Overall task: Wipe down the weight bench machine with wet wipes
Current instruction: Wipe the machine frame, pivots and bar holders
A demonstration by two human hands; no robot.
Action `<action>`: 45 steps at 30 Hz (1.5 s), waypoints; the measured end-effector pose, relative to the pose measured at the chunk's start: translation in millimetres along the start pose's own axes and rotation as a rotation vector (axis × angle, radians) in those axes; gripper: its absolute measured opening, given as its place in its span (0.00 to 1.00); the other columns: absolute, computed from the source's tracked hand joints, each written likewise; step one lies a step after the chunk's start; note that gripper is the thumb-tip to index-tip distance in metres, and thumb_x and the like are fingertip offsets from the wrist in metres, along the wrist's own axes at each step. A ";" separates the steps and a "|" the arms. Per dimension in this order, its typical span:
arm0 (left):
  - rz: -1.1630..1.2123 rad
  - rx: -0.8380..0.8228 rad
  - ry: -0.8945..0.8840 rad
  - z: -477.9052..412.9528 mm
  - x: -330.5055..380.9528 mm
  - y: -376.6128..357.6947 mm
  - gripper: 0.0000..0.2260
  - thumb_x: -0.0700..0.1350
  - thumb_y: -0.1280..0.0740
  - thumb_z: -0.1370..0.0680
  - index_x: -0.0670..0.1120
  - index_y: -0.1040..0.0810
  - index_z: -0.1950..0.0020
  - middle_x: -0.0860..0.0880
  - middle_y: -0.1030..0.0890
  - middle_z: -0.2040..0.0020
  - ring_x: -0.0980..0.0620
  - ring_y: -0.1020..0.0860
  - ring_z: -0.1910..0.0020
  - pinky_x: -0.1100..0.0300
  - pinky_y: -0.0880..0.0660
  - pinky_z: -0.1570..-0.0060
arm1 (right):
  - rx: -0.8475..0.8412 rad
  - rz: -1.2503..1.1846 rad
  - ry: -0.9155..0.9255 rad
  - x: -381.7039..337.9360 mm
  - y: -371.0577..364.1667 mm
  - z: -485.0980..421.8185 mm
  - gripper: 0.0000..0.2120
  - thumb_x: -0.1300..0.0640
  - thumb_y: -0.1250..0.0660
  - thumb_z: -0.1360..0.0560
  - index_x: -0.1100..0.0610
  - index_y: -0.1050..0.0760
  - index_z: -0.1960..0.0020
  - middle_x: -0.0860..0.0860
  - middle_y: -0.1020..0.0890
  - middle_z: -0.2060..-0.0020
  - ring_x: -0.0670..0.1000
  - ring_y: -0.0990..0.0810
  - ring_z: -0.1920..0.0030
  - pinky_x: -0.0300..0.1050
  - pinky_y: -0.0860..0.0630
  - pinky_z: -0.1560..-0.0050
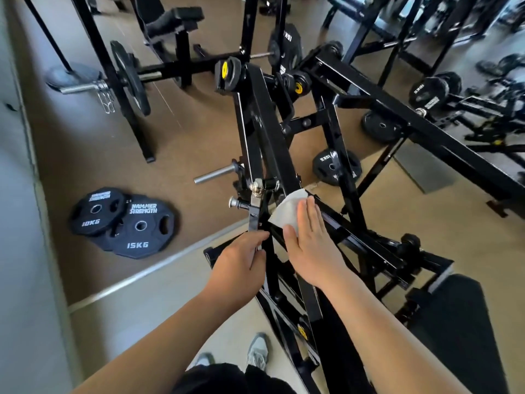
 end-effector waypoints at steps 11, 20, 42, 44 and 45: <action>0.019 -0.027 -0.047 20.1 -11.7 -9.3 0.17 0.38 0.34 0.19 0.50 0.21 0.32 0.58 0.19 0.37 0.68 0.25 0.43 0.80 0.35 0.43 | 0.134 0.065 0.029 14.9 -34.8 102.1 0.37 0.32 0.64 0.17 0.52 0.67 0.17 0.47 0.65 0.17 0.46 0.67 0.18 0.48 0.59 0.18; 0.056 -0.012 0.012 -7.9 1.7 -4.2 0.20 0.39 0.37 0.19 0.51 0.24 0.27 0.60 0.23 0.32 0.59 0.25 0.33 0.60 0.29 0.30 | 0.148 0.077 0.035 -18.1 -5.7 -17.1 0.38 0.34 0.65 0.19 0.56 0.67 0.17 0.55 0.63 0.17 0.53 0.66 0.18 0.56 0.58 0.17; 0.309 0.137 0.298 -103.9 51.4 -81.3 0.24 0.56 0.42 0.17 0.44 0.40 0.26 0.44 0.31 0.31 0.43 0.30 0.31 0.47 0.30 0.31 | 0.458 -0.892 -0.369 5.7 24.0 62.2 0.21 0.50 0.43 0.14 0.49 0.32 0.22 0.41 0.24 0.29 0.32 0.28 0.32 0.24 0.30 0.38; 0.278 0.161 0.327 -104.7 50.4 -87.2 0.29 0.55 0.43 0.16 0.44 0.47 0.20 0.45 0.36 0.24 0.45 0.35 0.25 0.46 0.35 0.25 | 0.437 -0.866 -0.464 9.7 20.0 73.0 0.20 0.51 0.42 0.14 0.50 0.30 0.23 0.42 0.24 0.30 0.33 0.26 0.35 0.18 0.32 0.46; 0.262 0.152 0.310 -101.0 47.6 -89.5 0.29 0.54 0.42 0.16 0.43 0.48 0.20 0.43 0.37 0.23 0.44 0.35 0.24 0.44 0.34 0.25 | 0.429 -0.834 -0.489 11.6 17.1 80.3 0.19 0.51 0.42 0.14 0.50 0.30 0.23 0.42 0.24 0.31 0.35 0.26 0.34 0.19 0.31 0.46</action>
Point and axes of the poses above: each hand's wrist, its own z-axis away from the middle knuckle, its own y-axis out of the back of the hand, x = y × z, the point moved 1 cm from there along -z, towards the middle knuckle
